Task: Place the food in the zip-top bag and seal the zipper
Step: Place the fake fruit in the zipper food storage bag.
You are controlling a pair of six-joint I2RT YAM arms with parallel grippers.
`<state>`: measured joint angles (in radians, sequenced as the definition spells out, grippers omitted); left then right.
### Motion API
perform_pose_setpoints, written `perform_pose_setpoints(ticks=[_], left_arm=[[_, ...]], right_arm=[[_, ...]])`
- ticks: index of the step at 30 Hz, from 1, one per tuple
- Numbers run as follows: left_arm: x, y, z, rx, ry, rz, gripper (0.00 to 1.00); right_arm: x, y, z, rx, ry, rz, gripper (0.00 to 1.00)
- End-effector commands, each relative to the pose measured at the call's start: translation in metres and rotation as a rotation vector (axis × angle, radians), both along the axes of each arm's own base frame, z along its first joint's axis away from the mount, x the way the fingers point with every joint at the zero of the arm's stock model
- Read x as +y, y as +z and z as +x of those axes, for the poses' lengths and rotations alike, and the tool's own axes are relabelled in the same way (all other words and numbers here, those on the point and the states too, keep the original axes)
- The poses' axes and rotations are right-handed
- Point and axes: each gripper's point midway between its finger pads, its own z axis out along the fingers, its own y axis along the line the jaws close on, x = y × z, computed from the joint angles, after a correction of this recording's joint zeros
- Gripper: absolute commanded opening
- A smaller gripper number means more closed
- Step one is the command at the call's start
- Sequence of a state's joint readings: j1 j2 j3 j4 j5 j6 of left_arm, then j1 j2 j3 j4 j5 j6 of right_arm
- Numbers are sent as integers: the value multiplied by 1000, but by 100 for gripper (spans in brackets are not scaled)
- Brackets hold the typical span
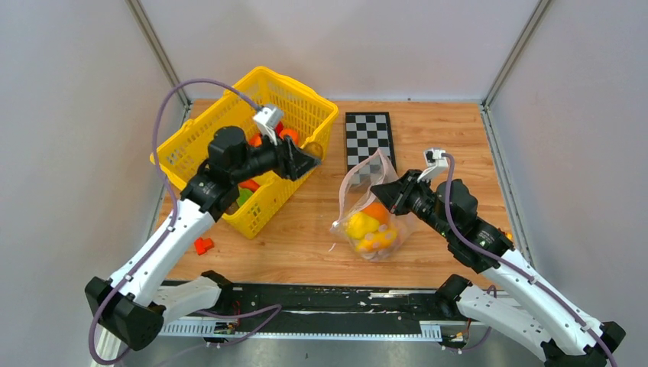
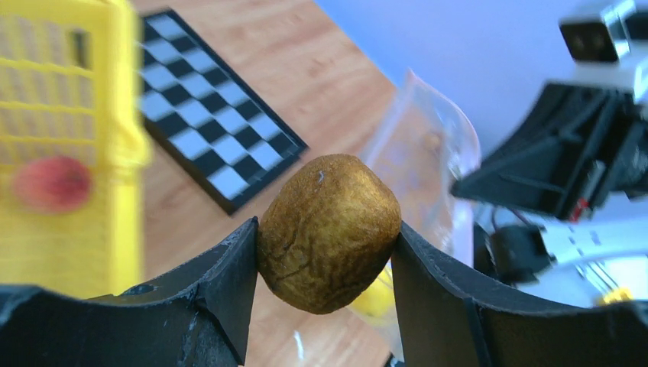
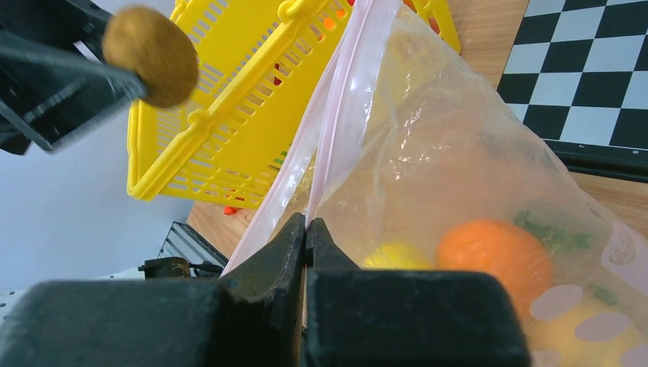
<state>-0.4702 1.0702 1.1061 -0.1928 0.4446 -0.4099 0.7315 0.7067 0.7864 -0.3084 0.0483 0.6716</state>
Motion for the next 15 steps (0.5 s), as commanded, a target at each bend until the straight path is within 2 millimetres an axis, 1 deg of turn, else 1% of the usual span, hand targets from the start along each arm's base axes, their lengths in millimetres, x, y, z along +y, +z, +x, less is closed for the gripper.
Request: perform_pose_setpoints(ticks=[1, 3, 7, 10, 15], left_arm=[[-39, 3, -30, -25, -153, -80, 56], [-54, 3, -36, -25, -183, -89, 56], [-81, 13, -53, -55, -262, -114, 57], [-92, 16, -58, -61, -291, -128, 57], [-103, 8, -61, -33, -312, -107, 58]], right_arm=[[3, 32, 0, -72, 18, 57, 0], [4, 34, -1, -72, 28, 59, 0], [5, 35, -2, -71, 31, 57, 0], [5, 34, -2, -71, 31, 60, 0], [8, 37, -7, -79, 66, 62, 0]])
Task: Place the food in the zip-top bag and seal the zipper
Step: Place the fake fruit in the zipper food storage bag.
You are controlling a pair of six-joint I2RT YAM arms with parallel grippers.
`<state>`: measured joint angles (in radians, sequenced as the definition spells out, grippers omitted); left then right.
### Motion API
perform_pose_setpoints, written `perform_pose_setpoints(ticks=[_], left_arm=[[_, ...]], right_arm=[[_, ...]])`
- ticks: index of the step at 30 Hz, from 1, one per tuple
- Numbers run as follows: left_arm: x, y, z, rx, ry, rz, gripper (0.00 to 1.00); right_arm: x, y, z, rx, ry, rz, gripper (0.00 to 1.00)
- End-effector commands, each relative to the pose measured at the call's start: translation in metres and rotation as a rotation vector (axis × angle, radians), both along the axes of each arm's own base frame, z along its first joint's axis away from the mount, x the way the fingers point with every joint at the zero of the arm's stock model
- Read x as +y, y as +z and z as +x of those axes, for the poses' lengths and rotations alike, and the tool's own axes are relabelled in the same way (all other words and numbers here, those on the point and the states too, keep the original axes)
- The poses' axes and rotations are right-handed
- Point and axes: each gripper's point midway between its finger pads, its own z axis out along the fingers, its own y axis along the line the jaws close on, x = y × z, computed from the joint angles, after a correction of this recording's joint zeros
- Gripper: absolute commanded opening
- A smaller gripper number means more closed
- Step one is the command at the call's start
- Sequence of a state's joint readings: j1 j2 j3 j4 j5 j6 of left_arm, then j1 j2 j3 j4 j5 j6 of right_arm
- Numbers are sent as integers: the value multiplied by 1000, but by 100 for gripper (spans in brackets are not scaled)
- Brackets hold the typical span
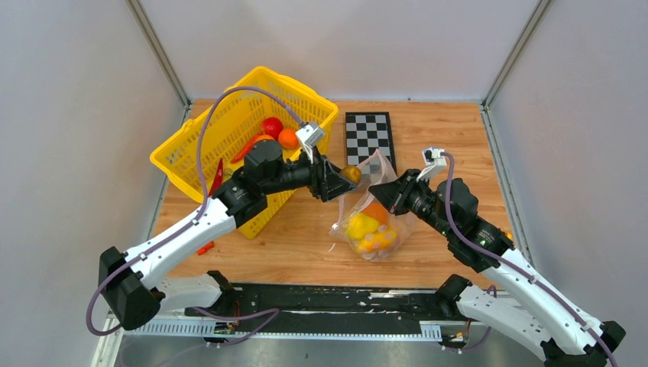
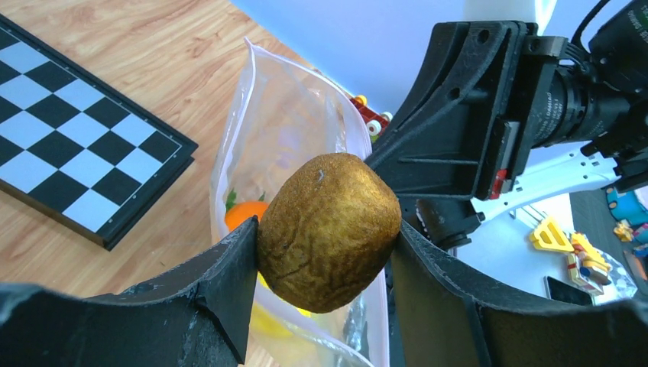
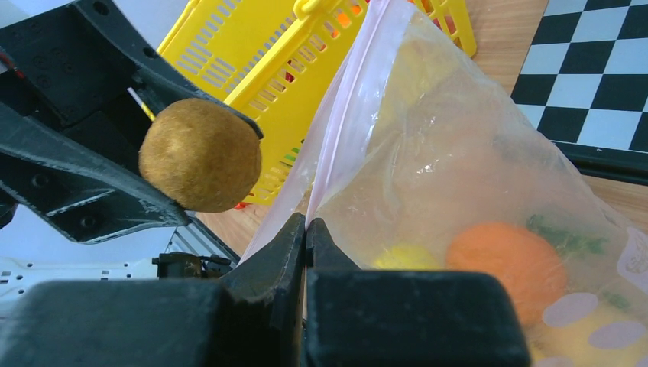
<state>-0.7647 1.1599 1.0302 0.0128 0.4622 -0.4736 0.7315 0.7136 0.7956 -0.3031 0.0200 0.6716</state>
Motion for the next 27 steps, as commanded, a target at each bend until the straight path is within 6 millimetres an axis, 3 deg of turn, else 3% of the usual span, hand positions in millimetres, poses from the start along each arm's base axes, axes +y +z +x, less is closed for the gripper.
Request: perform_pose_setpoints(ticks=[1, 17, 27], left_arm=[[-12, 26, 3, -46, -6, -55, 58], [-35, -18, 16, -8, 88, 136, 60], [-51, -20, 15, -10, 110, 159, 68]], right_arm=[[3, 33, -5, -80, 40, 55, 0], [4, 46, -13, -134, 79, 75, 0], [5, 49, -15, -146, 88, 95, 0]])
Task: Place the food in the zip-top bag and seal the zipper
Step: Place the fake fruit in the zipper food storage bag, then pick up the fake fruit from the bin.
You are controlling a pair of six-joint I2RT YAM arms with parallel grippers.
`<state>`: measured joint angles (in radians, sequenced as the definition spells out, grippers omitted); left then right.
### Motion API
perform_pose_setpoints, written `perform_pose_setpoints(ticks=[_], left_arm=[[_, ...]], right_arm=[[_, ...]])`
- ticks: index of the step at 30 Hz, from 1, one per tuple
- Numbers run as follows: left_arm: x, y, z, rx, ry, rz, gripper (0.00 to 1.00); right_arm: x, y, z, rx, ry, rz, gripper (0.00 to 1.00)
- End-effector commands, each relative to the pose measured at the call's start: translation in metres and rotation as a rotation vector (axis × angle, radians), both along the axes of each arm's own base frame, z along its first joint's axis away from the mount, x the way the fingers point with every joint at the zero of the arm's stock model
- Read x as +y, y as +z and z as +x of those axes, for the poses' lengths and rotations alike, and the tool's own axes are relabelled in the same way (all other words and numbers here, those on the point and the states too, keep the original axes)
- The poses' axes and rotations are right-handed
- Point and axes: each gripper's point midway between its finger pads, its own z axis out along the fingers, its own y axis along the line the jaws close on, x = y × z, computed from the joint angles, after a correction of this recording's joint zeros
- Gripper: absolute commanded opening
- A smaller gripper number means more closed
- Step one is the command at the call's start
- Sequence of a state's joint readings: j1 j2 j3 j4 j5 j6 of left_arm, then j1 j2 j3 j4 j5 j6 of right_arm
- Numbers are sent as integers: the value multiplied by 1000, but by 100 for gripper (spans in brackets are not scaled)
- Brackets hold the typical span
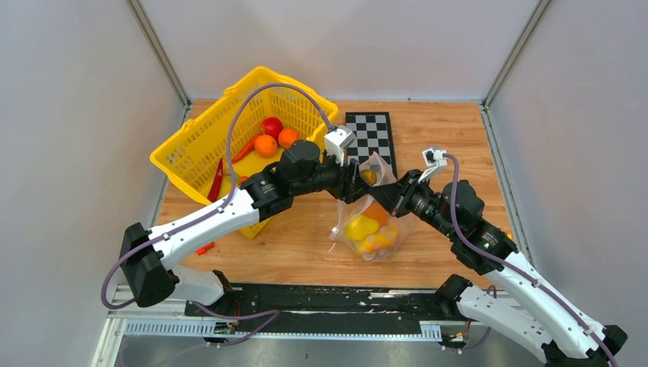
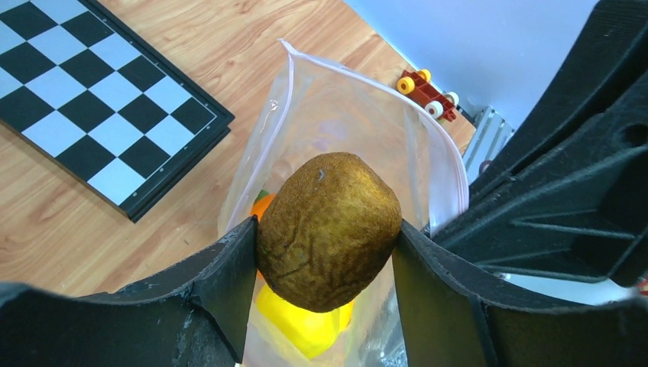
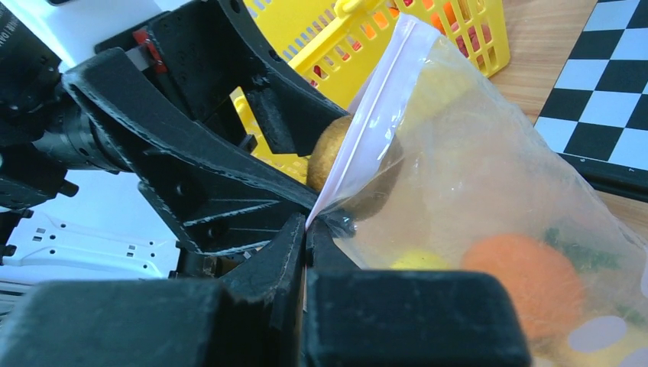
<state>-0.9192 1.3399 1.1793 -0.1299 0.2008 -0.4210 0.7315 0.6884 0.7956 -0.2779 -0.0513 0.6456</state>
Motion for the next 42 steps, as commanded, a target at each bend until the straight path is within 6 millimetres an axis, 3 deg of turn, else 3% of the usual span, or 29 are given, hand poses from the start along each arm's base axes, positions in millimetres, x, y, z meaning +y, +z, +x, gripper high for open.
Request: perform_pose_setpoints(ticks=[1, 9, 14, 18, 29, 36, 42], left_arm=[[-11, 16, 4, -34, 14, -32, 68], [-28, 21, 0, 14, -9, -177, 76], [-42, 18, -4, 51, -57, -223, 81], [-42, 16, -3, 46, -59, -205, 81], [-3, 23, 1, -81, 18, -41, 84], [22, 41, 5, -168, 84, -11, 90], [64, 52, 26, -257, 278, 70, 95]], right_arm=[[-2, 37, -3, -96, 7, 82, 0], [-25, 41, 0, -109, -111, 134, 0], [-27, 36, 1, -92, -129, 130, 0], [-31, 32, 3, -81, -149, 120, 0], [-34, 20, 9, -54, -184, 81, 0], [-31, 17, 10, -45, -178, 70, 0], [-31, 17, 10, -45, -172, 62, 0]])
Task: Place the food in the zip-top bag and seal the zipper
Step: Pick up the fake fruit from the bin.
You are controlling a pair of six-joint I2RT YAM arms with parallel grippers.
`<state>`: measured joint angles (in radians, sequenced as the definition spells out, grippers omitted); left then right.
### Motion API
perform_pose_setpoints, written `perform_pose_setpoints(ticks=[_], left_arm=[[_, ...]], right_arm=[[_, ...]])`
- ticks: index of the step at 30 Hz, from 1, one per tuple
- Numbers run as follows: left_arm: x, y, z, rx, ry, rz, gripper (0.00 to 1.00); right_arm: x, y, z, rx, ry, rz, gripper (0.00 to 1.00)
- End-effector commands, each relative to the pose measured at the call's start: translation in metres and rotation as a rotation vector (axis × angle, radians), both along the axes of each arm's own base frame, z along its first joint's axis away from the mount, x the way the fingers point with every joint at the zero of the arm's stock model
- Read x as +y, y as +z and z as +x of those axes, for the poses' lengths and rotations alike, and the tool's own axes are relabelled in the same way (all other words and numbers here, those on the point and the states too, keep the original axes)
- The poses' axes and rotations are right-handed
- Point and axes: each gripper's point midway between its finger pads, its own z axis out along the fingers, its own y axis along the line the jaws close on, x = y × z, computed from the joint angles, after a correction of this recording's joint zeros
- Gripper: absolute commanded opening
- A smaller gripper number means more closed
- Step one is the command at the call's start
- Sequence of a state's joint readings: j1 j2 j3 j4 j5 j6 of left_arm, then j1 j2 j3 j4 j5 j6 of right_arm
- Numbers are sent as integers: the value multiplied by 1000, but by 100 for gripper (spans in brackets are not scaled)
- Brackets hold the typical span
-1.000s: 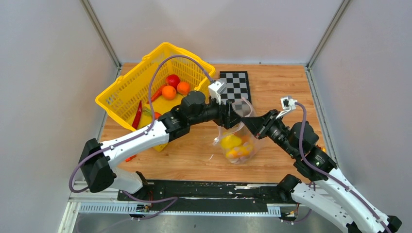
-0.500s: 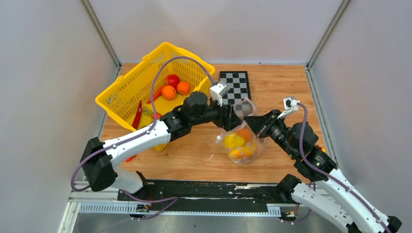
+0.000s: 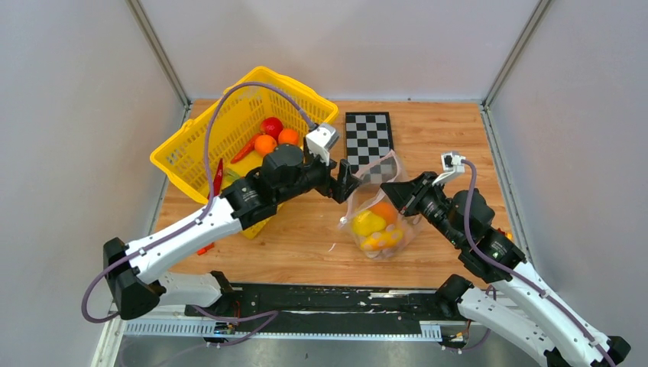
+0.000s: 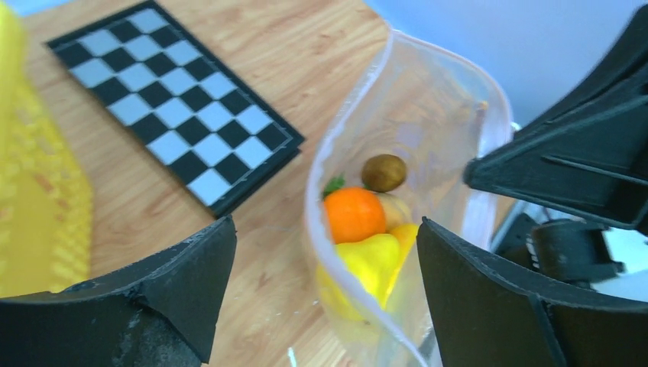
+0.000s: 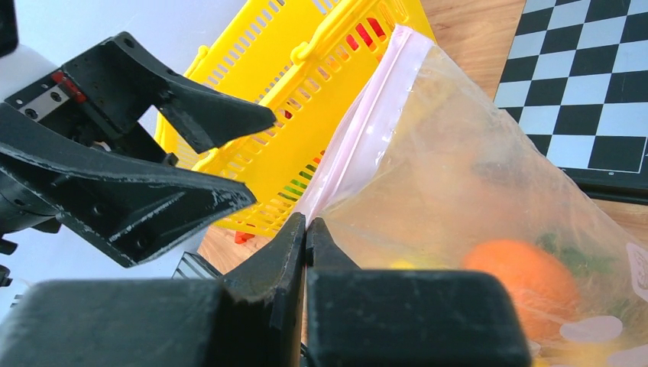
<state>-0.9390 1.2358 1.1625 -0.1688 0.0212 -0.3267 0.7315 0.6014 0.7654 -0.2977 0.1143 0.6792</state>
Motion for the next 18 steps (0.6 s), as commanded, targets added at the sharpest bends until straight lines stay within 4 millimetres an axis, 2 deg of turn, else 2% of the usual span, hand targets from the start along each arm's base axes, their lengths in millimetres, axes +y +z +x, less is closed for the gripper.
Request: perform_pose_setpoints(ticks=[1, 3, 8, 12, 18], left_arm=[[42, 31, 22, -119, 197, 40, 96], [61, 36, 34, -130, 274, 45, 100], [109, 39, 69, -106, 457, 39, 100], [144, 26, 95, -25, 582, 36, 100], [179, -1, 131, 67, 691, 40, 100]], right_arm=[[0, 12, 1, -28, -3, 24, 0], [0, 13, 1, -29, 1, 26, 0], [1, 15, 0, -30, 5, 28, 0], [-1, 16, -1, -33, 3, 31, 0], [-1, 16, -2, -36, 6, 26, 0]])
